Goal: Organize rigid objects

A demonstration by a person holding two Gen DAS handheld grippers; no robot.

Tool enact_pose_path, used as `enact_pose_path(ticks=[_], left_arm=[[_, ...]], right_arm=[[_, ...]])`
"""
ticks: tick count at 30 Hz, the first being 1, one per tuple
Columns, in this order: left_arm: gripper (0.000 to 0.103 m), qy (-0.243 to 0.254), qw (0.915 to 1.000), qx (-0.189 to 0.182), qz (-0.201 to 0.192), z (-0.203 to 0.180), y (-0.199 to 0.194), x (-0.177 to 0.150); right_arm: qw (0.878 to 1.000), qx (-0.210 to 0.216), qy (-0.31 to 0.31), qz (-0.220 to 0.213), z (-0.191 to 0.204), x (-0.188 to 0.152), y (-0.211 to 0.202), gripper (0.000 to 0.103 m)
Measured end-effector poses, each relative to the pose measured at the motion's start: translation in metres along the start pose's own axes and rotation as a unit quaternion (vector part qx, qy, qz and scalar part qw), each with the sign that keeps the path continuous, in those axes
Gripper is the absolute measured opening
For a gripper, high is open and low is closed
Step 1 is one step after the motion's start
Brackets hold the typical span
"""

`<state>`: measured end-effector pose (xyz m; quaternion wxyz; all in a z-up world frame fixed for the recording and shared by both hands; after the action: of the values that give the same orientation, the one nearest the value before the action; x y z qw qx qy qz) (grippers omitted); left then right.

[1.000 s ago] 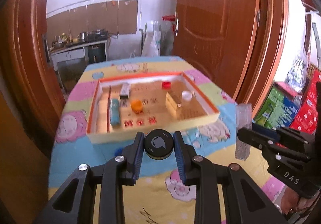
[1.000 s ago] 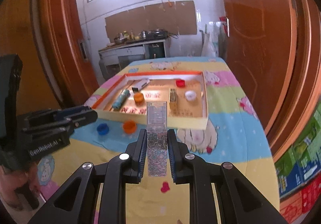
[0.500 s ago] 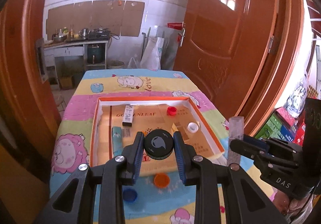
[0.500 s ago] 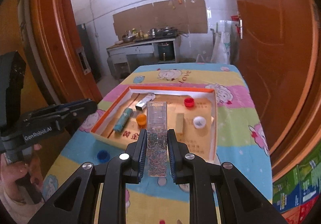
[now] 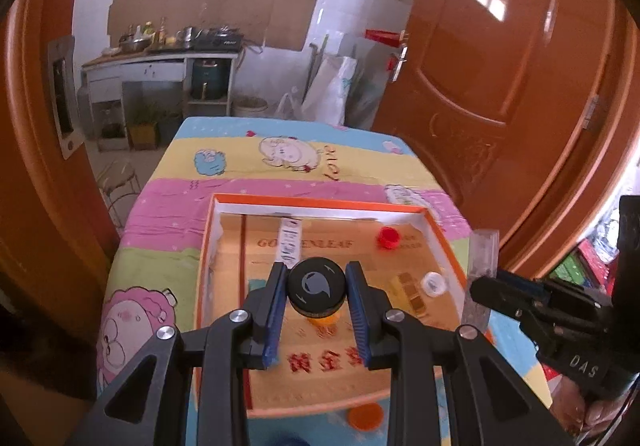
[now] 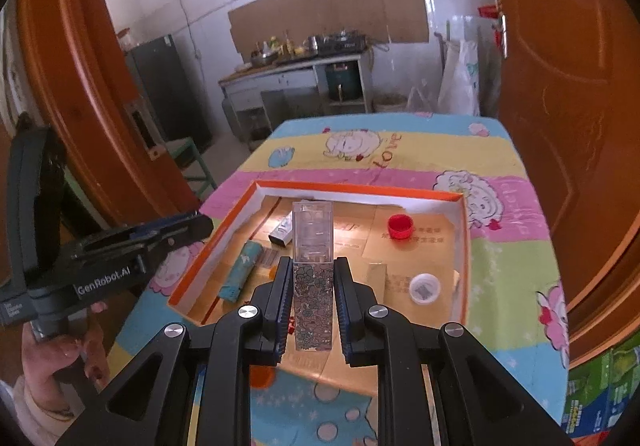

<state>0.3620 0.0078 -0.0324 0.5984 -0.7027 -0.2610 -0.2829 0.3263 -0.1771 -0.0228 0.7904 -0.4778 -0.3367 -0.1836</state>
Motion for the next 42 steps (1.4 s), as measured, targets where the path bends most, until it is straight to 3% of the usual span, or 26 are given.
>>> enact_pose_path(ticks=[12,18,34,42], left_arm=[[0.03,-0.006,0.998,0.057,0.027,0.029,0.061,0.017],[0.03,0.001,0.9961,0.076,0.046,0.032,0.085,0.024],[0.03,0.007,0.9898,0.094,0.107,0.032,0.144,0.023],[0.03,0.013,0.9876,0.103,0.118,0.032,0.155,0.019]], right_arm=[[0.996,-0.016,0.026,0.081,-0.029,0.009,0.086,0.02],[0.995,-0.015,0.035,0.094,-0.039,0.011,0.112,0.02],[0.993,-0.003,0.046,0.111,-0.054,0.003,0.137,0.02],[0.992,-0.009,0.043,0.119,-0.056,-0.001,0.142,0.02]])
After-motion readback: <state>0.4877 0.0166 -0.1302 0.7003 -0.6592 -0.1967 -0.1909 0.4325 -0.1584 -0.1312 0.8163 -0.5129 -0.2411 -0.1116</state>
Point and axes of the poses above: each gripper's, at about its wrist camera, not at the fingertips, and y roughly the way its jaws point, z to its left, x to its top, the point moved 5 cm from there along y, roughly the way its jaws point, and after that the axes turned 9 degrees about x, right-handed, at the moved point
